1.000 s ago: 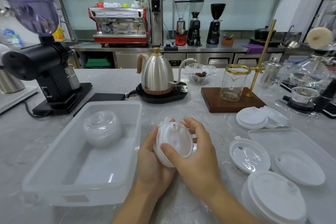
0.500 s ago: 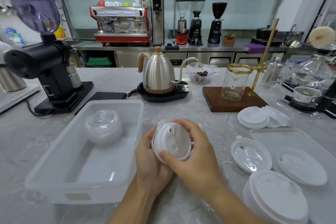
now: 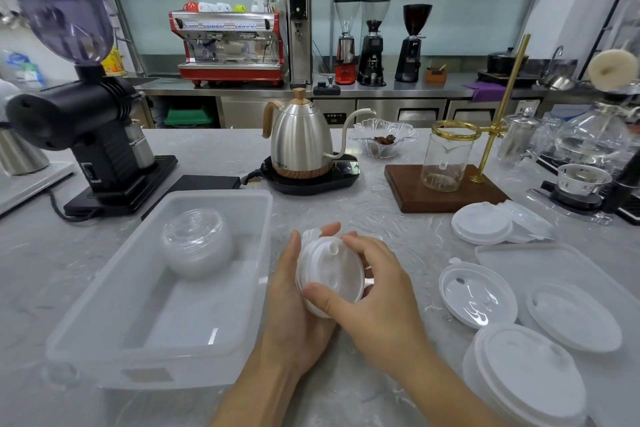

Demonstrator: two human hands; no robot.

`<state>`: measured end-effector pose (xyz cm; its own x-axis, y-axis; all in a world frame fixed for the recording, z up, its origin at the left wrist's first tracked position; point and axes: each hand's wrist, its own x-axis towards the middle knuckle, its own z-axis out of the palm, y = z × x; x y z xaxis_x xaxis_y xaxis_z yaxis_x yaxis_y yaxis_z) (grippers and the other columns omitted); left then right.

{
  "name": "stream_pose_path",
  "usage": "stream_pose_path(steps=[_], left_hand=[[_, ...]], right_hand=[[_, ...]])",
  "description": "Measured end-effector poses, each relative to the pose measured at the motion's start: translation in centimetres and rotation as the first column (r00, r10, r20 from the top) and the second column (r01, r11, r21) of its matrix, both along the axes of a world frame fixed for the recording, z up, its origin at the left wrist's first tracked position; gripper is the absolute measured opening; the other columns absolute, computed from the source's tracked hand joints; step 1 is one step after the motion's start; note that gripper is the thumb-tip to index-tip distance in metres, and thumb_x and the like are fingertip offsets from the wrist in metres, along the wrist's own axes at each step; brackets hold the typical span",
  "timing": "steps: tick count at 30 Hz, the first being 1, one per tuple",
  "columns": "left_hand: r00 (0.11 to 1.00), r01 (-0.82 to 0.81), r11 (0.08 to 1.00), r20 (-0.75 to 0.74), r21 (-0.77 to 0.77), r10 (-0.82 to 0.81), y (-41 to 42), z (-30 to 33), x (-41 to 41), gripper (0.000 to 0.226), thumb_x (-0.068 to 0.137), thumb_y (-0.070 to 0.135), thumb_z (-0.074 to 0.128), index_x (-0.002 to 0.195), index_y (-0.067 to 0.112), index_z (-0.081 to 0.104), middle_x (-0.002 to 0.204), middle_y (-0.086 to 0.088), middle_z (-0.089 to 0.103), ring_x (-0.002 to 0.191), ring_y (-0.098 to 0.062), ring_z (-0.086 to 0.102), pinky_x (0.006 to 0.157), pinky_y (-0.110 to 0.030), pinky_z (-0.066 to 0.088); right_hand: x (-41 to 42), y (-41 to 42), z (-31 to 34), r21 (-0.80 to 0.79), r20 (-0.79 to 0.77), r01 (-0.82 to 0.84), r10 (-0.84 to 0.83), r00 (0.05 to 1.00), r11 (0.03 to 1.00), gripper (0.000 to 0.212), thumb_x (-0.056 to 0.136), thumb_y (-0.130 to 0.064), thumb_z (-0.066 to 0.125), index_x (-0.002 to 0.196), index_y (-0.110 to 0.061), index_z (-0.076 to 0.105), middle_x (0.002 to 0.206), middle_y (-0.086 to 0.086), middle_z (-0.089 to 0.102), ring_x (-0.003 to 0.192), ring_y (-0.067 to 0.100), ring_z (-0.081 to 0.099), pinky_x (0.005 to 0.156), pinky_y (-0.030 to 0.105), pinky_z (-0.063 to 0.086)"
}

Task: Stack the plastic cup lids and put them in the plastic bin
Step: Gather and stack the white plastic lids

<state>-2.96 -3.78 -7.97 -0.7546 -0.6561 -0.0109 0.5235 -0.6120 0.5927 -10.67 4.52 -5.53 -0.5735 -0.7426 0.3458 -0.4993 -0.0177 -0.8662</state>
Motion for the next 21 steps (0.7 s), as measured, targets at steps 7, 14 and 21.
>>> stream_pose_path(steps=[7,14,21], left_hand=[[0.999,0.029,0.998,-0.028,0.049,-0.028,-0.2,0.3,0.4,0.06,0.092,0.054,0.057,0.13,0.008,0.065,0.124,-0.02,0.068,0.112,-0.031,0.067,0.092,-0.044,0.056],[0.998,0.031,0.995,-0.053,0.094,-0.026,0.1,0.1,0.3,0.054,0.086,0.048,0.064,0.122,0.009,0.069,0.119,-0.02,0.068,0.11,-0.032,0.065,0.099,-0.045,0.053],[0.992,0.085,0.994,-0.104,0.067,-0.077,0.3,0.5,0.5,0.048,0.082,0.03,0.074,0.124,0.007,0.068,0.113,-0.02,0.071,0.102,-0.034,0.071,0.082,-0.044,0.06]], right_hand=[[-0.5,0.0,-0.1,0.023,-0.07,-0.062,0.063,0.996,0.998,0.077,0.06,-0.032,0.092,0.129,-0.023,0.059,0.13,-0.019,0.053,0.128,0.0,0.043,0.107,0.028,0.04],[0.5,-0.1,0.0,-0.039,-0.203,0.046,-0.053,0.978,0.998,0.075,0.052,-0.06,0.076,0.118,-0.029,0.058,0.118,-0.028,0.049,0.119,-0.009,0.039,0.099,0.006,0.029],[0.9,-0.2,0.0,0.025,-0.24,0.108,-0.098,0.966,0.994,0.081,0.047,-0.07,0.067,0.118,-0.033,0.056,0.116,-0.028,0.047,0.116,-0.005,0.039,0.098,0.017,0.026]])
